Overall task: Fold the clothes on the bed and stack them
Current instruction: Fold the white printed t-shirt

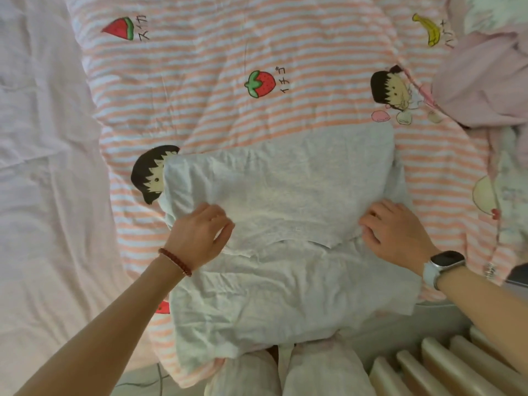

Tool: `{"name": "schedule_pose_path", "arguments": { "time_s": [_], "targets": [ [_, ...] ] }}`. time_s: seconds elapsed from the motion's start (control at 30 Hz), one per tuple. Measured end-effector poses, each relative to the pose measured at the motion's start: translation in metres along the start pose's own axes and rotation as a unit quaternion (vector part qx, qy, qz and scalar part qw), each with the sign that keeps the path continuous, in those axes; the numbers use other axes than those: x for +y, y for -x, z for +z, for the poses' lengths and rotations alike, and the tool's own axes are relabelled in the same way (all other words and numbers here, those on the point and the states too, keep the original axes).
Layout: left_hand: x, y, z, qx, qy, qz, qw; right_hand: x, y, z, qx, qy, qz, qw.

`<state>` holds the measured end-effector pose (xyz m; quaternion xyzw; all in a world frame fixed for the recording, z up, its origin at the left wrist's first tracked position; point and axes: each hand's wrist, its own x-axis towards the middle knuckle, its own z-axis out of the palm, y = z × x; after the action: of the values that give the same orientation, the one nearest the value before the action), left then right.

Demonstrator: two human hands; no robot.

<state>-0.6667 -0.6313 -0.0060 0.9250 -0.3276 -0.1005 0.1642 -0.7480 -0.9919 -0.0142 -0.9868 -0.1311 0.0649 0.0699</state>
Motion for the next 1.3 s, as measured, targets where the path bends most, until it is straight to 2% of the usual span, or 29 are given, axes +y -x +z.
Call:
{"name": "schedule_pose_path", "arguments": {
  "time_s": [0.03, 0.1, 0.2, 0.37, 0.47, 0.57, 0.63, 0.67, 0.77, 0.8, 0.87, 0.9, 1.0, 1.1, 1.17, 1.3],
  "targets": [
    [0.000, -0.009, 0.003, 0.047, -0.016, 0.008, 0.999, -0.005, -0.010, -0.001, 0.036, 0.008, 0.007, 0.999],
    [0.002, -0.030, 0.010, 0.069, -0.074, -0.037, 0.994, -0.015, -0.034, 0.002, 0.073, 0.009, 0.023, 0.997],
    [-0.005, -0.061, 0.019, 0.029, -0.127, -0.120, 0.984, -0.028, -0.077, 0.006, -0.007, 0.024, 0.043, 0.999],
    [-0.022, -0.078, 0.028, 0.005, -0.117, -0.201, 0.973, -0.018, -0.125, 0.011, -0.091, 0.039, 0.093, 0.991],
    [-0.016, -0.054, 0.025, 0.070, -0.067, -0.284, 0.954, -0.008, -0.115, 0.017, -0.102, 0.026, 0.118, 0.987],
    [-0.002, -0.020, 0.025, 0.182, 0.048, -0.397, 0.898, -0.017, -0.086, 0.015, 0.006, -0.071, 0.191, 0.979],
    [0.010, 0.000, 0.028, 0.227, 0.139, -0.455, 0.850, -0.030, -0.060, 0.015, 0.100, -0.150, 0.283, 0.942],
    [0.015, 0.007, 0.029, 0.234, 0.183, -0.484, 0.823, -0.037, -0.047, 0.016, 0.121, -0.181, 0.334, 0.917],
    [0.022, 0.018, 0.026, 0.246, 0.305, -0.580, 0.714, -0.050, -0.020, 0.016, 0.127, -0.243, 0.454, 0.848],
    [0.022, 0.019, 0.023, 0.249, 0.309, -0.600, 0.695, -0.050, -0.016, 0.013, 0.131, -0.284, 0.495, 0.810],
    [0.021, 0.017, 0.016, 0.237, 0.290, -0.605, 0.703, -0.047, -0.016, 0.008, 0.134, -0.380, 0.558, 0.726],
    [0.020, 0.016, 0.015, 0.226, 0.296, -0.603, 0.705, -0.045, -0.018, 0.006, 0.125, -0.415, 0.563, 0.704],
    [0.023, 0.014, 0.015, 0.181, 0.346, -0.636, 0.665, -0.038, -0.025, 0.006, 0.109, -0.457, 0.567, 0.677],
    [0.029, 0.017, 0.016, 0.165, 0.325, -0.653, 0.664, -0.036, -0.027, 0.006, 0.083, -0.483, 0.595, 0.637],
    [0.033, 0.018, 0.017, 0.175, 0.328, -0.651, 0.661, -0.036, -0.023, 0.005, 0.080, -0.475, 0.588, 0.650],
    [0.035, 0.017, 0.017, 0.194, 0.322, -0.644, 0.666, -0.043, -0.011, -0.002, 0.132, -0.455, 0.539, 0.696]
  ]
}}
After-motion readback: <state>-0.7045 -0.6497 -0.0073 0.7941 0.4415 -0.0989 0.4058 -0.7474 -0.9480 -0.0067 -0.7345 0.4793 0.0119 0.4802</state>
